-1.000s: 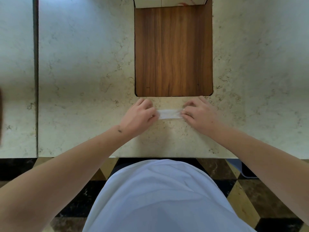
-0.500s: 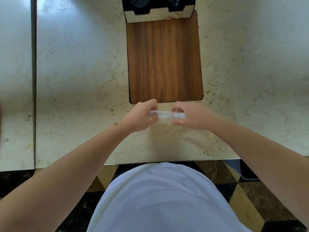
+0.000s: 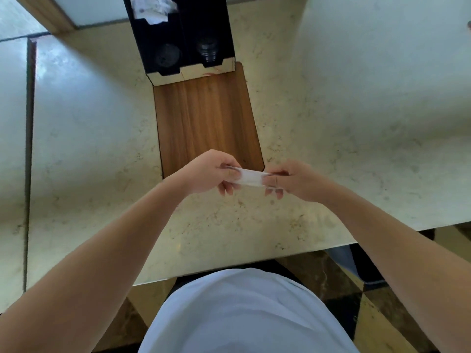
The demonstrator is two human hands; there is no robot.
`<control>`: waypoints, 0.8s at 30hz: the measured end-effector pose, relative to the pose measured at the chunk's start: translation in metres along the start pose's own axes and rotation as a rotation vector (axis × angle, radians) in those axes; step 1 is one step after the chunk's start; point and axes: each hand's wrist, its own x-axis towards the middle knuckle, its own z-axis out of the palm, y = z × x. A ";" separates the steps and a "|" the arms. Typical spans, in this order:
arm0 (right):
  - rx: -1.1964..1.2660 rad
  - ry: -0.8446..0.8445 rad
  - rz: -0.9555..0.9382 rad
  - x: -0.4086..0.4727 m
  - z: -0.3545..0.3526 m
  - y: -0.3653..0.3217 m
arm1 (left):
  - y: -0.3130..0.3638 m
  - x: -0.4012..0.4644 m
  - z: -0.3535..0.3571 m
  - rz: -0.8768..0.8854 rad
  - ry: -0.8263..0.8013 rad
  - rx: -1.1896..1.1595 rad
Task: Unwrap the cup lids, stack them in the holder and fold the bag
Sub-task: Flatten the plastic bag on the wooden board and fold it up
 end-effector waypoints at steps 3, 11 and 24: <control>0.128 0.078 0.105 -0.029 -0.011 0.023 | 0.011 0.013 0.006 0.004 -0.096 -0.090; 0.408 0.417 0.304 -0.130 0.007 0.057 | 0.039 0.057 0.067 0.060 -0.341 -0.102; 0.749 1.150 0.506 -0.321 0.068 0.145 | 0.152 0.091 0.279 0.130 -0.422 0.038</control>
